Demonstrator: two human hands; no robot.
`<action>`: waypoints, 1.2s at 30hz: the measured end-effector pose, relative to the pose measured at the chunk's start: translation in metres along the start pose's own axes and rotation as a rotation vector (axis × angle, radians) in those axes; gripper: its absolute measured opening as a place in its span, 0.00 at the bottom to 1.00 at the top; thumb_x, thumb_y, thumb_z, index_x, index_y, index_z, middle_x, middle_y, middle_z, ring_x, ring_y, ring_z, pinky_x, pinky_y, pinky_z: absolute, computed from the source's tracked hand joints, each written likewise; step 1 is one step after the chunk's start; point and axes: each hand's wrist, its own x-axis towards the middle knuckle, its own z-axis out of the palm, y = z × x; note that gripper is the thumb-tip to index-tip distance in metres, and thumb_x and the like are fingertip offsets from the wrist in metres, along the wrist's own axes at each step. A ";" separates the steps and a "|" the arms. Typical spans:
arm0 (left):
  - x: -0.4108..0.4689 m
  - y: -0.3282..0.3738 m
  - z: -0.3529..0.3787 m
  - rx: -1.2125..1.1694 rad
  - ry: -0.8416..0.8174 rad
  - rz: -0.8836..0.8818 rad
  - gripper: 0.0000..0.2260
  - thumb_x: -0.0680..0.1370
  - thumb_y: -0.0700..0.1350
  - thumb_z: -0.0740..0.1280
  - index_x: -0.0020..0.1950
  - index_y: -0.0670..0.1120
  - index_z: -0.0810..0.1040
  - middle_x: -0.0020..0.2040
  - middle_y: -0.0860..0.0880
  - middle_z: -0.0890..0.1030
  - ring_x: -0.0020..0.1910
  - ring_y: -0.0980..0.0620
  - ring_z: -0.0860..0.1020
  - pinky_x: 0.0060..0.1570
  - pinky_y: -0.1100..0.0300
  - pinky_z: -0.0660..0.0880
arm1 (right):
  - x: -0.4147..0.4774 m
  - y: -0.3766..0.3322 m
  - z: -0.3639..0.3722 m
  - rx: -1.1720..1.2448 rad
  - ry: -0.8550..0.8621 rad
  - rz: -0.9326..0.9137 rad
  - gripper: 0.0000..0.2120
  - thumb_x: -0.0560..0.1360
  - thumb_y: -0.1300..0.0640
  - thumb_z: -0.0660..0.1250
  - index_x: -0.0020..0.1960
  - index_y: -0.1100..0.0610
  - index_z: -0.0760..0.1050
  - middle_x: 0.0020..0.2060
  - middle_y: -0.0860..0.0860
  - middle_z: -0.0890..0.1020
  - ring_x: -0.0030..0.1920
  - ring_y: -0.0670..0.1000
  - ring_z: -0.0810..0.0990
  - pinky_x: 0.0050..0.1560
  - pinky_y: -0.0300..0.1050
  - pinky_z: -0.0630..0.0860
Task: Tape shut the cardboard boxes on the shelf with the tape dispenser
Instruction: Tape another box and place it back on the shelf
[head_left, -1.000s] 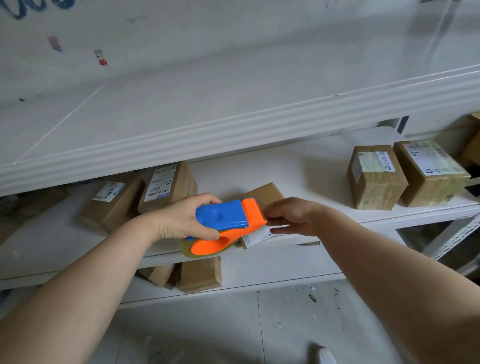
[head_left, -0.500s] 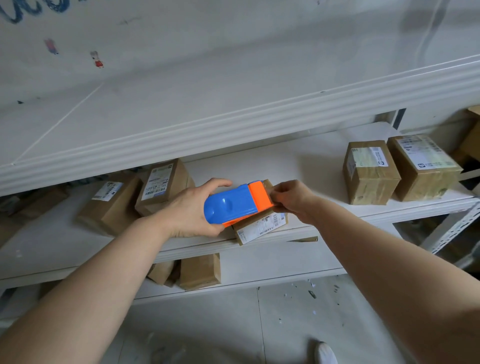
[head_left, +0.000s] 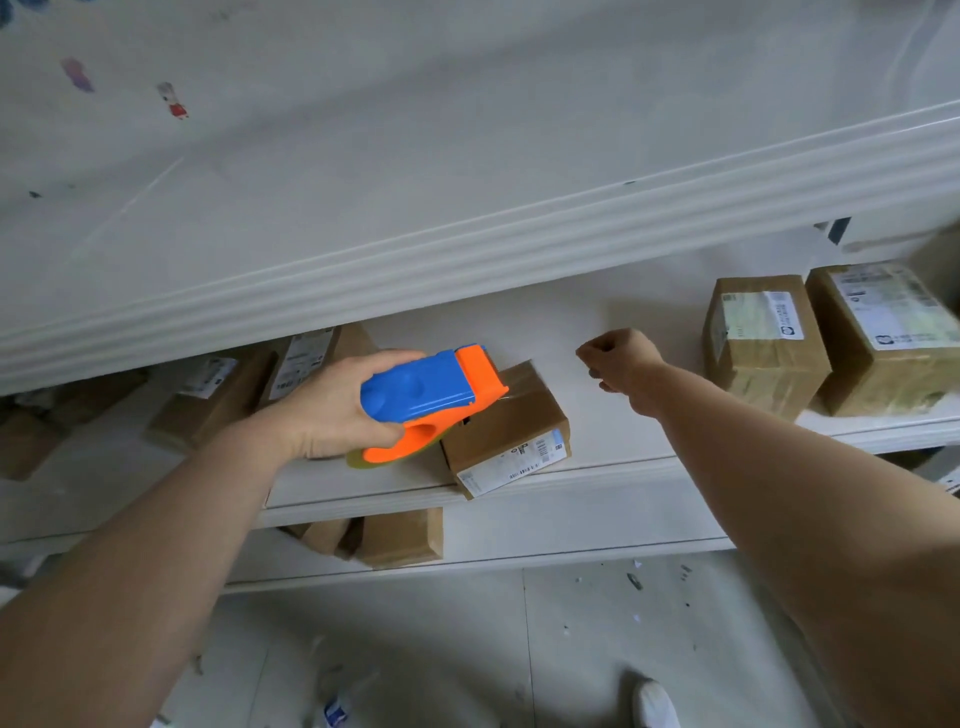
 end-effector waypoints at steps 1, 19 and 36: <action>0.003 0.001 0.001 -0.003 -0.005 -0.005 0.31 0.61 0.45 0.71 0.57 0.72 0.69 0.56 0.63 0.78 0.53 0.65 0.76 0.51 0.68 0.72 | 0.005 0.004 0.001 -0.005 -0.014 0.015 0.16 0.76 0.60 0.63 0.58 0.71 0.75 0.33 0.53 0.76 0.37 0.52 0.73 0.42 0.46 0.73; 0.030 0.001 0.007 0.009 -0.051 -0.042 0.31 0.62 0.44 0.70 0.60 0.68 0.71 0.57 0.61 0.79 0.54 0.60 0.78 0.54 0.61 0.74 | 0.036 0.036 0.016 0.068 -0.105 0.095 0.13 0.76 0.59 0.65 0.53 0.67 0.79 0.33 0.51 0.77 0.41 0.51 0.74 0.40 0.42 0.73; 0.036 -0.011 0.007 0.042 -0.091 -0.082 0.31 0.59 0.49 0.69 0.60 0.70 0.70 0.54 0.60 0.79 0.50 0.60 0.78 0.48 0.65 0.71 | 0.025 0.065 0.055 0.406 -0.228 0.191 0.07 0.79 0.58 0.64 0.50 0.62 0.77 0.35 0.54 0.78 0.38 0.53 0.76 0.45 0.47 0.76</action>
